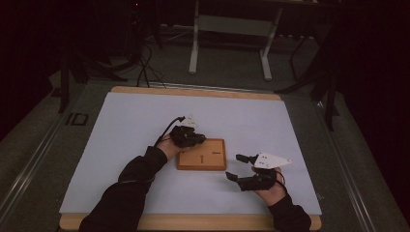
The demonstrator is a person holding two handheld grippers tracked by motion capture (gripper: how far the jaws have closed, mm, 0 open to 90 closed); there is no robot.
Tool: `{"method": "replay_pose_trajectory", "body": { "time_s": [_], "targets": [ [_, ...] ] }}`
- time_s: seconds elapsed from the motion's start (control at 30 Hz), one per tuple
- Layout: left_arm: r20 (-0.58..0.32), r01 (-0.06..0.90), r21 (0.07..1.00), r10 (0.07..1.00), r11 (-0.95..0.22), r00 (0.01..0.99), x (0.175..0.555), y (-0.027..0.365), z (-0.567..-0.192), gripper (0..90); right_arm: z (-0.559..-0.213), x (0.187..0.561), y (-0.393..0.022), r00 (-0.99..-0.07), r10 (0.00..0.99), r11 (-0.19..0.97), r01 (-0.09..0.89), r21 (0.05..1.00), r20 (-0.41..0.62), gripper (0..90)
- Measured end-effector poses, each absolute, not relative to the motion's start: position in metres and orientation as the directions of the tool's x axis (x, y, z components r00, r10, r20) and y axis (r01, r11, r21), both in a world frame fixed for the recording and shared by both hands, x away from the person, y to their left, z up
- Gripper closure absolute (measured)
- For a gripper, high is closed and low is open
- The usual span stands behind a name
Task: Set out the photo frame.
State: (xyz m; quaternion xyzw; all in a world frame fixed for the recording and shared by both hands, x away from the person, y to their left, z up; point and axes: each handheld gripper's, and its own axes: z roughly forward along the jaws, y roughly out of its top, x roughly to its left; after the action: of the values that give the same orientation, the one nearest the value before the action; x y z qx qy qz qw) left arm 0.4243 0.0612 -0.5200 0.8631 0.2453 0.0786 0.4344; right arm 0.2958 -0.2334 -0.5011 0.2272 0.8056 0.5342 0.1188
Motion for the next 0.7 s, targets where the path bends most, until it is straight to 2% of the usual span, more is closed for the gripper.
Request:
{"method": "replay_pose_trajectory", "body": {
  "time_s": [0.37, 0.53, 0.67, 0.7],
  "targets": [
    [-0.157, 0.403, 0.775, 0.469, -0.486, 0.869, 0.436, 0.065, -0.519, 83.9, -0.501, 0.291, -0.221, -0.861, 0.503, 0.425, 0.172, 0.889, -0.073, 22.4],
    [-0.182, 0.420, 0.763, 0.461, -0.491, 0.869, 0.441, 0.065, -0.518, 84.0, -0.505, 0.282, -0.208, -0.844, 0.478, 0.554, 0.076, 0.829, -0.242, 23.7],
    [-0.194, 0.428, 0.756, 0.454, -0.496, 0.869, 0.444, 0.065, -0.517, 84.2, -0.512, 0.277, -0.196, -0.820, 0.427, 0.662, -0.004, 0.749, -0.381, 24.1],
    [-0.197, 0.430, 0.755, 0.455, -0.495, 0.868, 0.444, 0.065, -0.517, 84.2, -0.514, 0.277, -0.193, -0.809, 0.410, 0.689, -0.027, 0.724, -0.420, 26.5]
  ]
}}
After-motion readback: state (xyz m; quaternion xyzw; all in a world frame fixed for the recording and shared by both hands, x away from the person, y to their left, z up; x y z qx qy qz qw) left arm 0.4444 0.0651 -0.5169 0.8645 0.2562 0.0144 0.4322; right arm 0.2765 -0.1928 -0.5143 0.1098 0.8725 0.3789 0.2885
